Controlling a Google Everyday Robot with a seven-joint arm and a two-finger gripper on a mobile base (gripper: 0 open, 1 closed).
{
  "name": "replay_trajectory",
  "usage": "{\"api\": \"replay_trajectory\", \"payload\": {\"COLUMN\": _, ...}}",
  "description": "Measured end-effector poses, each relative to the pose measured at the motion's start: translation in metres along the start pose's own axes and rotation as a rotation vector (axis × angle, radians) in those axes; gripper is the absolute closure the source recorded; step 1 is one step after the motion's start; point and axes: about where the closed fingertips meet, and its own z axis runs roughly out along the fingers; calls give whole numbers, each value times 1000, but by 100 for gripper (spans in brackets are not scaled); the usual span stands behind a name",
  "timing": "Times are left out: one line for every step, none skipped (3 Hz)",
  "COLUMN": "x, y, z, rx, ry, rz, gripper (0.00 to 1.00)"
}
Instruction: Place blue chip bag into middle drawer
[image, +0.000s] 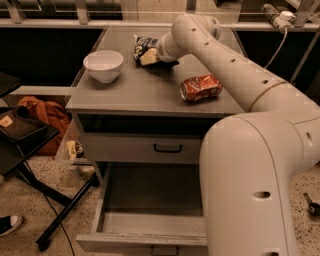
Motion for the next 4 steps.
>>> {"api": "replay_trajectory", "payload": {"x": -7, "y": -23, "z": -36, "rx": 79, "ry": -36, "rz": 15, "gripper": 100}}
{"api": "replay_trajectory", "payload": {"x": -5, "y": -28, "z": -72, "rx": 118, "ry": -74, "rz": 14, "gripper": 100}}
{"api": "replay_trajectory", "payload": {"x": -5, "y": -24, "z": -109, "rx": 113, "ry": -116, "rz": 1, "gripper": 100}}
{"api": "replay_trajectory", "payload": {"x": -2, "y": -15, "z": -152, "rx": 112, "ry": -163, "rz": -13, "gripper": 100}}
